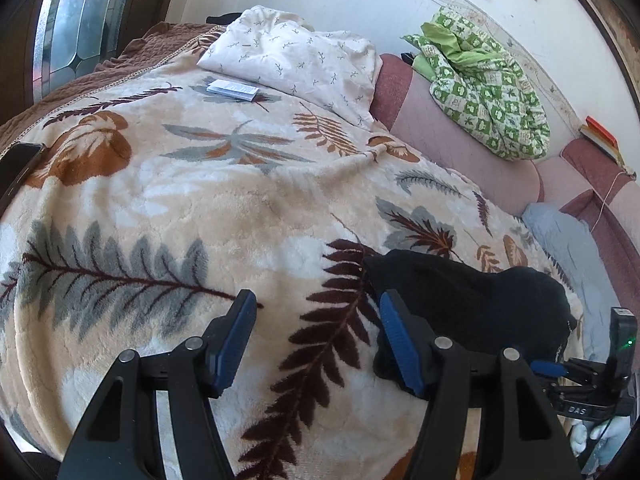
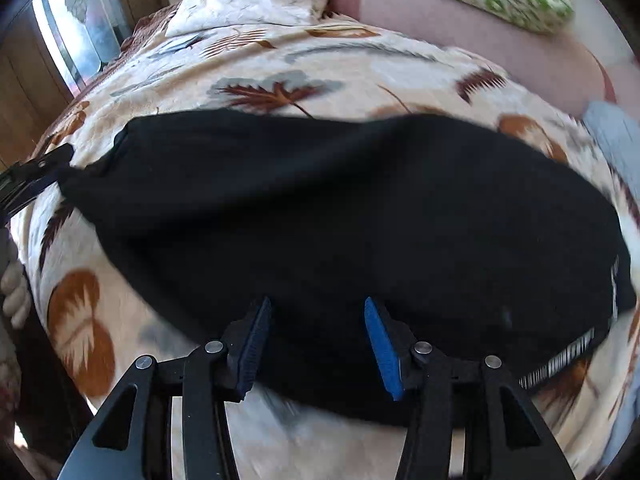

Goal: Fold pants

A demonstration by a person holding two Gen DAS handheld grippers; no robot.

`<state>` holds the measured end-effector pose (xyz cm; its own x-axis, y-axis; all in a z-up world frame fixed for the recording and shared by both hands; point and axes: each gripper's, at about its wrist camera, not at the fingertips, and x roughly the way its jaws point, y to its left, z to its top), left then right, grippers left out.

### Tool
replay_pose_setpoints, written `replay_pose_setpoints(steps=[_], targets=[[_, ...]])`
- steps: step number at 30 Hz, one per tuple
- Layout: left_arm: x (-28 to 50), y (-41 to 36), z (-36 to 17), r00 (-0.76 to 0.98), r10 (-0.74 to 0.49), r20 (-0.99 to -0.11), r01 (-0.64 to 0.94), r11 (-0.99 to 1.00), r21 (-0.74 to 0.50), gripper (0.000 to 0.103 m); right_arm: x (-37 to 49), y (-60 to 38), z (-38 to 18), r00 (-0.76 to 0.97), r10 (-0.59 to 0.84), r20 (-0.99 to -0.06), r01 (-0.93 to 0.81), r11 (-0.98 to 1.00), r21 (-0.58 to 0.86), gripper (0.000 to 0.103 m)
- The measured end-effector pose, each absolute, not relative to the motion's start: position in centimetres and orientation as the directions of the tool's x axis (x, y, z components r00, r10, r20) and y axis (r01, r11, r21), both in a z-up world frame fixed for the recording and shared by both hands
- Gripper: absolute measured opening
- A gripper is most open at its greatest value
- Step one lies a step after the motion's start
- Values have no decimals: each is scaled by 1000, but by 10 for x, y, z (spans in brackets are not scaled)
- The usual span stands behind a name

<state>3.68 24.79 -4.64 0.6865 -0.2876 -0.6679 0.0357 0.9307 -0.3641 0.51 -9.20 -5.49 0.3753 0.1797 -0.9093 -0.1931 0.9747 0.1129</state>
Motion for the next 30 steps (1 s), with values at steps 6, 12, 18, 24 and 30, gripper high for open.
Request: replay_pose_setpoints(steps=[6, 12, 18, 24, 30], targets=[[29, 202, -23, 667, -341, -662, 145, 932, -333, 64, -39, -197, -24, 476, 117, -872, 43, 987, 156, 53], [35, 128, -15, 636, -368, -679, 314, 926, -208, 69, -54, -322, -18, 565, 55, -823, 355, 884, 303, 53], [69, 128, -47, 559, -345, -754, 258, 937, -237, 69, -30, -349, -35, 605, 157, -781, 392, 795, 463, 53], [70, 127, -54, 549, -348, -759, 269, 934, -234, 69, -12, -366, -58, 594, 117, -796, 494, 728, 475, 43], [67, 130, -50, 547, -357, -757, 273, 931, -242, 69, -12, -374, -49, 627, 130, -768, 479, 714, 511, 11]])
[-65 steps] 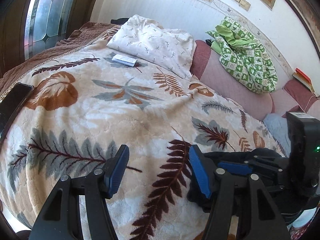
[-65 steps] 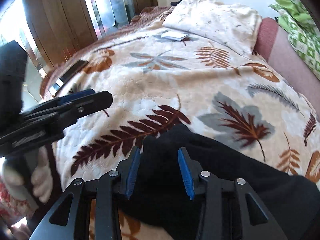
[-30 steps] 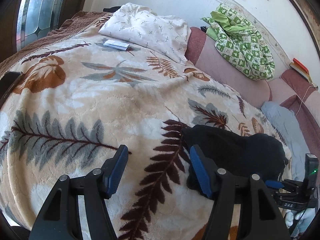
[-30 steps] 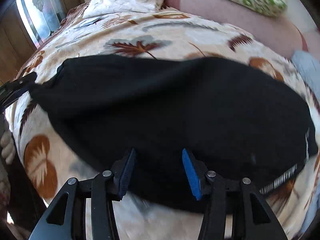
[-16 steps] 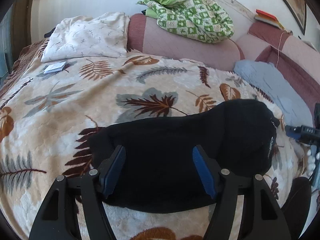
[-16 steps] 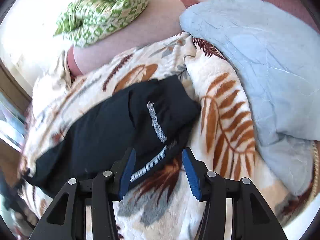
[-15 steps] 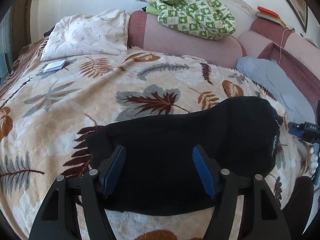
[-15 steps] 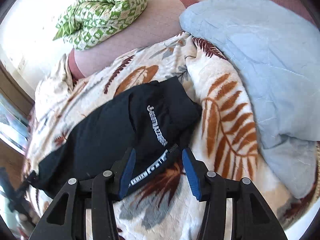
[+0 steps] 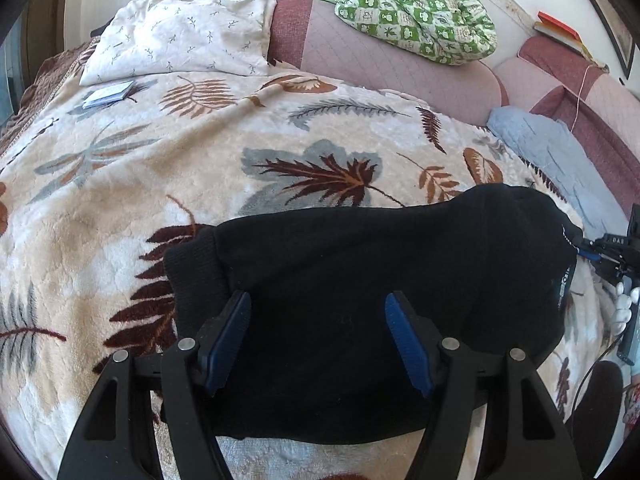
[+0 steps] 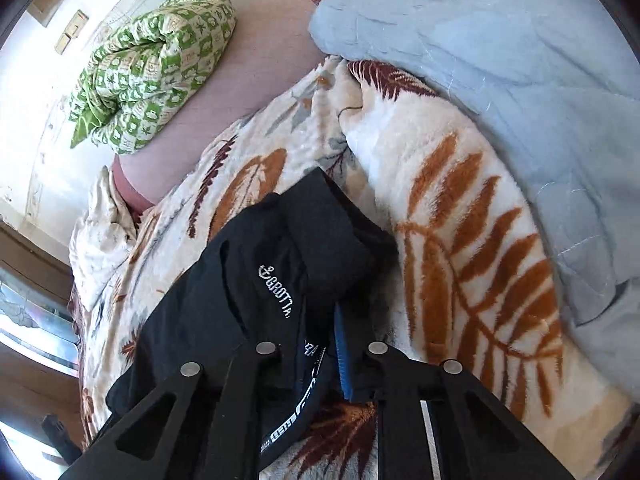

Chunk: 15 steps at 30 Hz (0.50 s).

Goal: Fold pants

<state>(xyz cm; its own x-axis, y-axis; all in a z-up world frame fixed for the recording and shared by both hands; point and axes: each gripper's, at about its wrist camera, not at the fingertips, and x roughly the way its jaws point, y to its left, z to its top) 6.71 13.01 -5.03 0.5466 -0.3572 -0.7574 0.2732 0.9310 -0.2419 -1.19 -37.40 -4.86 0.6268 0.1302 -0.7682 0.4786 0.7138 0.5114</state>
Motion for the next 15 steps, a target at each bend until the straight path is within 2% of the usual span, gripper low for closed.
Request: replay_pose_setpoints(steps=[5, 9, 11, 14, 15], targets=[[66, 142, -46, 536, -388, -750, 267, 920, -286, 69, -46, -383, -24, 662, 130, -738, 460, 707, 537, 11], [66, 145, -48, 522, -404, -751, 271, 913, -303, 69, -53, -394, -26, 617, 78, -783, 521, 706, 480, 13], [65, 143, -48, 524, -396, -754, 276, 917, -289, 69, -50, -394, -38, 553, 50, -832, 573, 702, 423, 18], [65, 143, -47, 519, -391, -760, 279, 918, -281, 69, -51, -375, -31, 524, -105, -845, 582, 769, 265, 20], [66, 143, -48, 520, -390, -760, 279, 918, -281, 69, -50, -367, -28, 528, -124, -840, 569, 786, 241, 28]])
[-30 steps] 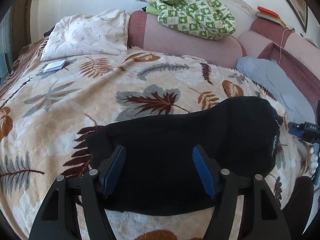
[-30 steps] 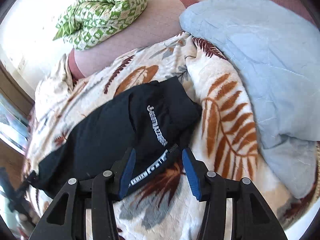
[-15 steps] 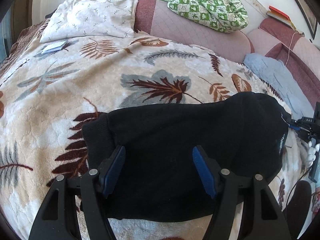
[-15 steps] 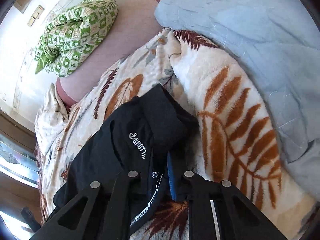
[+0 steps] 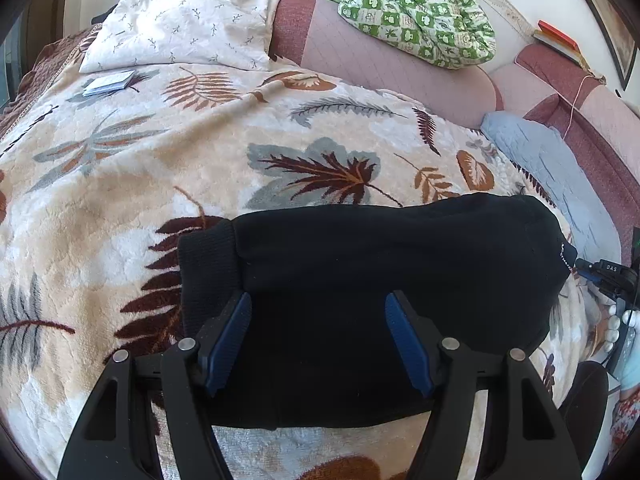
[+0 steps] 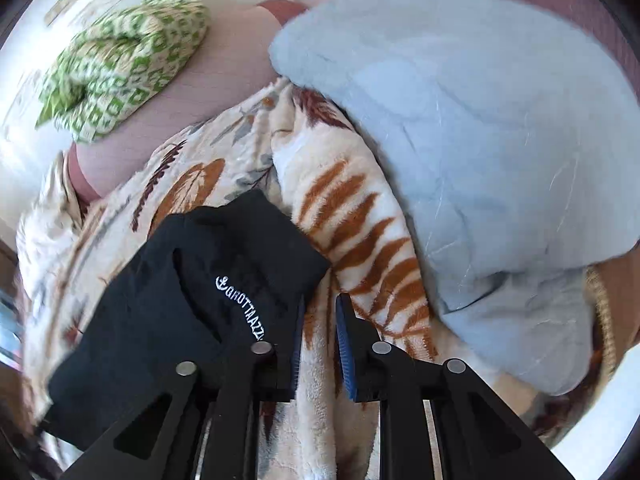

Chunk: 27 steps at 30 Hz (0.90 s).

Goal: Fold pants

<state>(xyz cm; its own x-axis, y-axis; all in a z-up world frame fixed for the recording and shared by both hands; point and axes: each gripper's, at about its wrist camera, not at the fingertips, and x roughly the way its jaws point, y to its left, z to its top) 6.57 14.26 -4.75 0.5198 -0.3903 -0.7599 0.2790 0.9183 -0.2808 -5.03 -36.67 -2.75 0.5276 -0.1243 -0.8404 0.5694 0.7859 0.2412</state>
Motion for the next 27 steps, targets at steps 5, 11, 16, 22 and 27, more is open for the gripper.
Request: replay_pose_setpoints(steps=[5, 11, 16, 22, 27], targets=[[60, 141, -53, 539, -379, -752, 299, 921, -249, 69, -45, -318, -9, 588, -71, -806, 452, 855, 254, 38], [48, 129, -58, 595, -312, -741, 321, 937, -136, 69, 15, -240, -16, 606, 103, -789, 235, 924, 301, 38], [45, 130, -60, 614, -313, -725, 333, 935, -121, 69, 85, -197, -45, 519, 94, -850, 176, 961, 214, 38], [43, 141, -52, 583, -371, -723, 325, 922, -212, 69, 103, -222, -57, 438, -39, -898, 294, 950, 103, 37], [39, 126, -14, 622, -441, -646, 361, 895, -263, 76, 111, -222, -15, 496, 53, -867, 155, 977, 149, 39]])
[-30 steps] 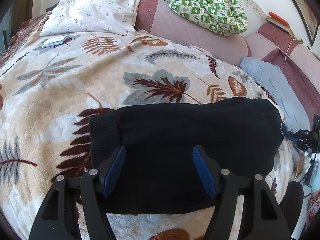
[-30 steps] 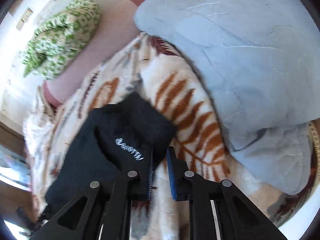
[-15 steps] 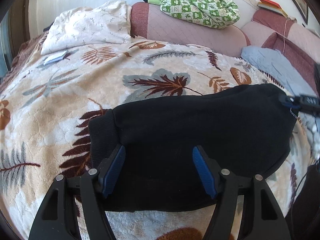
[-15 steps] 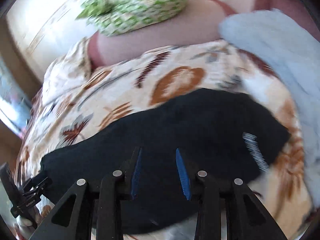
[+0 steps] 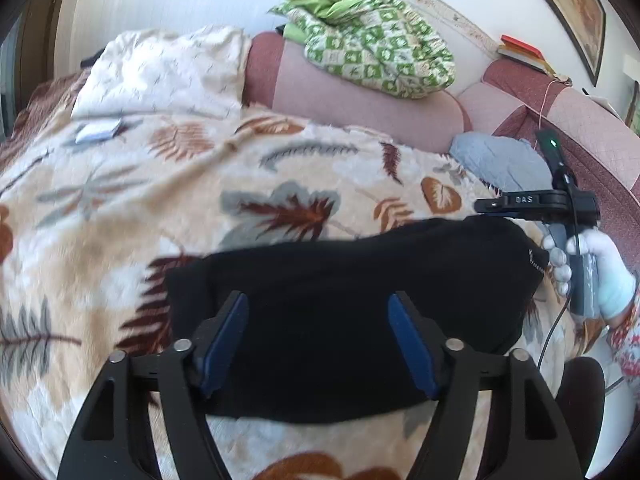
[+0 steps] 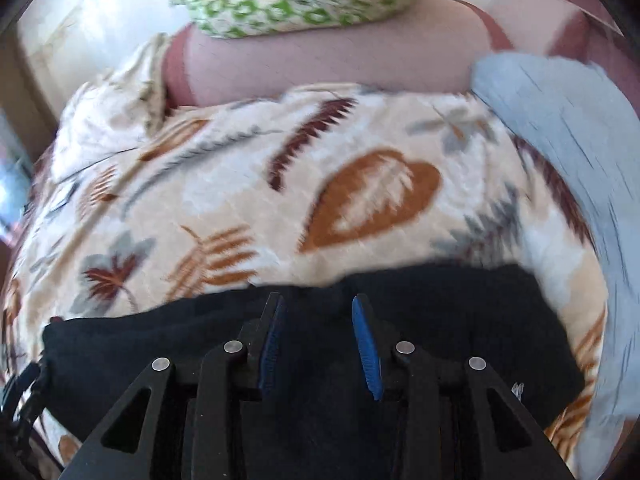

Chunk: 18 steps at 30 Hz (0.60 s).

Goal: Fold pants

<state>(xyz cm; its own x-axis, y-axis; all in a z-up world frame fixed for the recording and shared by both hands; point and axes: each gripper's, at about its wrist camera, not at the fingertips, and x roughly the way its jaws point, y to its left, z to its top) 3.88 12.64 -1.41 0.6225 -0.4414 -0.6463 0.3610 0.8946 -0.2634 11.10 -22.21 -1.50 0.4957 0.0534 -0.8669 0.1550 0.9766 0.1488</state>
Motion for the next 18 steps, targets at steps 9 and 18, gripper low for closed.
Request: replay_pose_setpoints(steps=[9, 18], targets=[[60, 102, -62, 550, -432, -715, 343, 897, -279, 77, 186, -160, -42, 244, 38, -969, -58, 998, 24, 39], [57, 85, -68, 562, -365, -742, 366, 914, -172, 84, 178, -120, -72, 126, -195, -973, -201, 955, -217, 29]])
